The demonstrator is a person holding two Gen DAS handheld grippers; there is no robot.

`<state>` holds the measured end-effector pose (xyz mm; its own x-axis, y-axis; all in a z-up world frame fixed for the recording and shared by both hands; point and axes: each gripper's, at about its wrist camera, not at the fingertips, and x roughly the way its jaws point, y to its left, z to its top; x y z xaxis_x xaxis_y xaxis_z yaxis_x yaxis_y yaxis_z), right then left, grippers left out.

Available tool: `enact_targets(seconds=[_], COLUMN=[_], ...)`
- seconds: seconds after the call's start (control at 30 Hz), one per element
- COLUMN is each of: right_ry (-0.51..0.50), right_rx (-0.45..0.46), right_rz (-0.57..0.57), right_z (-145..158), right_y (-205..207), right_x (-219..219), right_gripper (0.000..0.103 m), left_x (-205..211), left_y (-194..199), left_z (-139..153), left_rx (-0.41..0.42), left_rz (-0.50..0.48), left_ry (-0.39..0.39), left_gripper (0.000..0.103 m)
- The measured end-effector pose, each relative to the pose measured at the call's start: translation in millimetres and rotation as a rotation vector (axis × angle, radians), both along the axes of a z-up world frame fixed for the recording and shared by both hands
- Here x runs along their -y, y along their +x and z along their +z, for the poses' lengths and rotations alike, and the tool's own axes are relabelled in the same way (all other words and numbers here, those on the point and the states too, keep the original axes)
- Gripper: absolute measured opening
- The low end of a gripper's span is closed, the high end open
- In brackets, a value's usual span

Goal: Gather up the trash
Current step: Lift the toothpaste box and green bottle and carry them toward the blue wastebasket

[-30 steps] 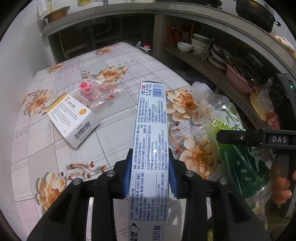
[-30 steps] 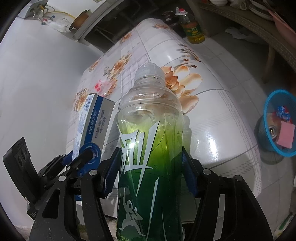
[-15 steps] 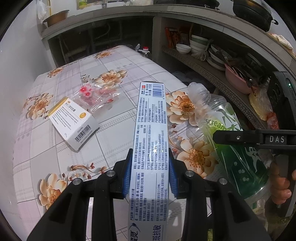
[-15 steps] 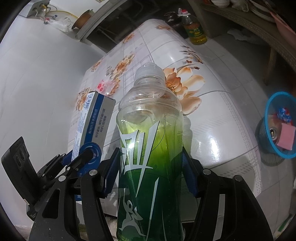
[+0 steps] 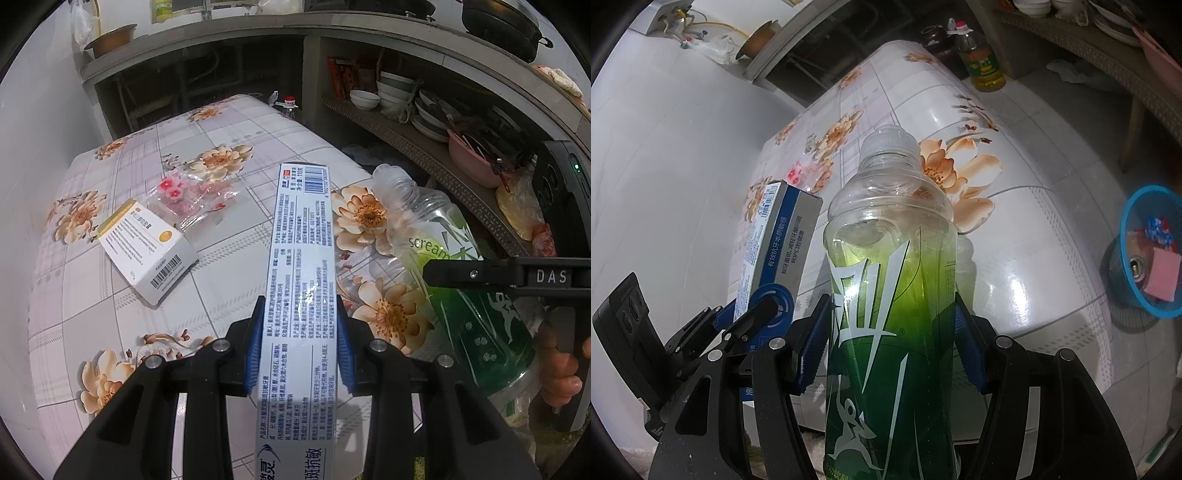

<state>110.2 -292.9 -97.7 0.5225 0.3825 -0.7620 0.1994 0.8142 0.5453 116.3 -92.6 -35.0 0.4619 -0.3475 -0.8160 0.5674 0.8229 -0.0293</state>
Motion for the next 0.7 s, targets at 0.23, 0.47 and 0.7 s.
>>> enact_targets(seconds=[0.23,0.47,0.7], right_ry=[0.006,0.013,0.042], right_rx=[0.007,0.016,0.039], right_rz=[-0.007,-0.026,-0.093], right_z=[1,2,3], right_y=[0,-10,-29], right_x=[4,15,33], right_gripper=[0.059,0.059,0.059], left_x=[4,12,37], left_y=[1,0,-1], left_z=[3,3,7], left_rx=[0.008,0.009,0.008], left_rz=[-0.009,-0.041,-0.109], left_ry=[0.003,-0.006,-0.018], left_gripper=[0.033,0.033,0.033])
